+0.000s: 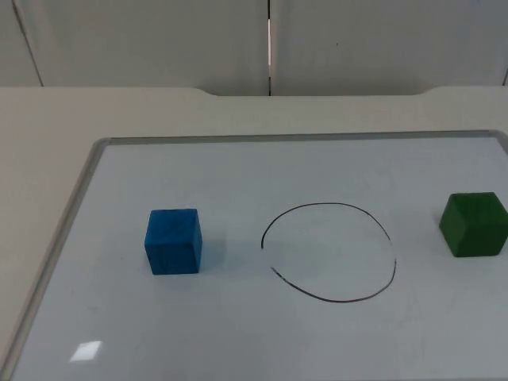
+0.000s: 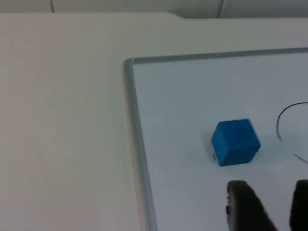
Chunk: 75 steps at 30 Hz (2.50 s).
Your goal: Push the two cubes into the marked area.
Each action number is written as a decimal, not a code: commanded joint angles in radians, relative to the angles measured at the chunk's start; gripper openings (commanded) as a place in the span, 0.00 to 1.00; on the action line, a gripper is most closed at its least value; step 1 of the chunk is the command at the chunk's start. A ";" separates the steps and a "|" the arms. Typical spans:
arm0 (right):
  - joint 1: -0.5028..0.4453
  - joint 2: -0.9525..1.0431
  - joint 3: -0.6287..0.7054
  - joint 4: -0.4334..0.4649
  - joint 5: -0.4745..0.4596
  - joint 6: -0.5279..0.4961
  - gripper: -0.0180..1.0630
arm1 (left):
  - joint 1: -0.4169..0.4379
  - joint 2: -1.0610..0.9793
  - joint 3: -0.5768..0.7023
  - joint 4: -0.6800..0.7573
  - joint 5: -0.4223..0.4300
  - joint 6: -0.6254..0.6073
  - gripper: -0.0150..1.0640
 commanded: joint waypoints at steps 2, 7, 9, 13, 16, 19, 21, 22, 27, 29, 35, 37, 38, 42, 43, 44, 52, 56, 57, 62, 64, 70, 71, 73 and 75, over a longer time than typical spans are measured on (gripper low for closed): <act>-0.005 -0.004 0.002 0.003 -0.011 0.002 0.99 | 0.001 0.019 -0.008 -0.114 -0.059 0.095 0.14; -0.005 -0.004 0.002 0.003 -0.011 0.002 0.99 | 0.001 0.062 -0.008 -0.155 -0.063 0.125 0.13; -0.005 -0.004 0.002 0.003 -0.011 0.002 0.99 | 0.001 0.072 -0.008 -0.157 -0.064 0.132 0.13; -0.005 -0.004 0.002 0.003 -0.011 0.002 0.99 | 0.001 0.113 -0.008 -0.166 -0.073 0.140 0.13; -0.005 -0.004 0.002 0.003 -0.011 0.002 0.99 | 0.001 0.167 -0.008 -0.176 -0.076 0.140 0.12; -0.005 -0.004 0.002 0.003 -0.011 0.002 0.99 | 0.001 0.212 -0.008 -0.199 -0.081 0.160 0.09; -0.005 -0.004 0.002 0.003 -0.011 0.002 0.99 | 0.001 0.268 -0.008 -0.259 -0.093 0.228 0.02; -0.005 -0.004 0.002 0.003 -0.011 0.002 0.99 | 0.001 0.294 -0.008 -0.293 -0.103 0.262 0.01; -0.005 -0.004 0.002 0.003 -0.011 0.002 0.99 | 0.001 0.420 -0.008 -0.452 -0.145 0.407 0.01; -0.005 -0.004 0.002 0.003 -0.011 0.002 0.99 | 0.001 0.449 -0.008 -0.473 -0.153 0.431 0.01; -0.005 -0.004 0.002 0.003 -0.011 0.002 0.99 | 0.001 0.588 -0.008 -0.534 -0.213 0.493 0.01; -0.005 -0.004 0.002 0.003 -0.011 0.002 0.99 | 0.001 0.659 -0.008 -0.569 -0.226 0.531 0.01; -0.005 -0.004 0.002 0.003 -0.011 0.002 0.99 | 0.001 0.659 -0.008 -0.569 -0.226 0.531 0.01; -0.005 -0.004 0.002 0.003 -0.011 0.002 0.99 | 0.001 0.750 -0.008 -0.641 -0.257 0.590 0.01; -0.005 -0.004 0.002 0.003 -0.011 0.002 0.99 | 0.001 0.767 -0.008 -0.651 -0.266 0.599 0.01; -0.005 -0.004 0.002 0.003 -0.011 0.002 0.99 | -0.001 0.787 -0.008 -0.663 -0.273 0.608 0.01; -0.005 -0.004 0.002 0.003 -0.011 0.002 0.99 | -0.007 0.890 -0.008 -0.727 -0.300 0.670 0.01; -0.005 -0.004 0.002 0.003 -0.011 0.002 0.99 | -0.065 0.946 -0.008 -0.729 -0.390 0.674 0.01; -0.005 -0.004 0.002 0.003 -0.011 0.002 0.99 | -0.089 0.964 -0.008 -0.729 -0.416 0.674 0.01; -0.005 -0.004 0.002 0.003 -0.011 0.002 0.99 | -0.198 1.063 -0.010 -0.771 -0.549 0.671 0.01; -0.005 -0.004 0.002 0.003 -0.011 0.002 0.99 | -0.218 1.102 -0.024 -0.780 -0.578 0.671 0.01; -0.005 -0.004 0.002 0.003 -0.011 0.002 0.99 | -0.219 1.198 -0.091 -0.778 -0.574 0.675 0.01; -0.005 -0.004 0.002 0.003 -0.011 0.002 0.99 | -0.219 1.227 -0.110 -0.778 -0.596 0.675 0.01; -0.005 -0.004 0.002 0.003 -0.011 0.002 0.99 | -0.219 1.243 -0.119 -0.778 -0.608 0.675 0.01; -0.005 -0.004 0.002 0.003 -0.011 0.002 0.99 | -0.219 1.284 -0.136 -0.778 -0.621 0.675 0.01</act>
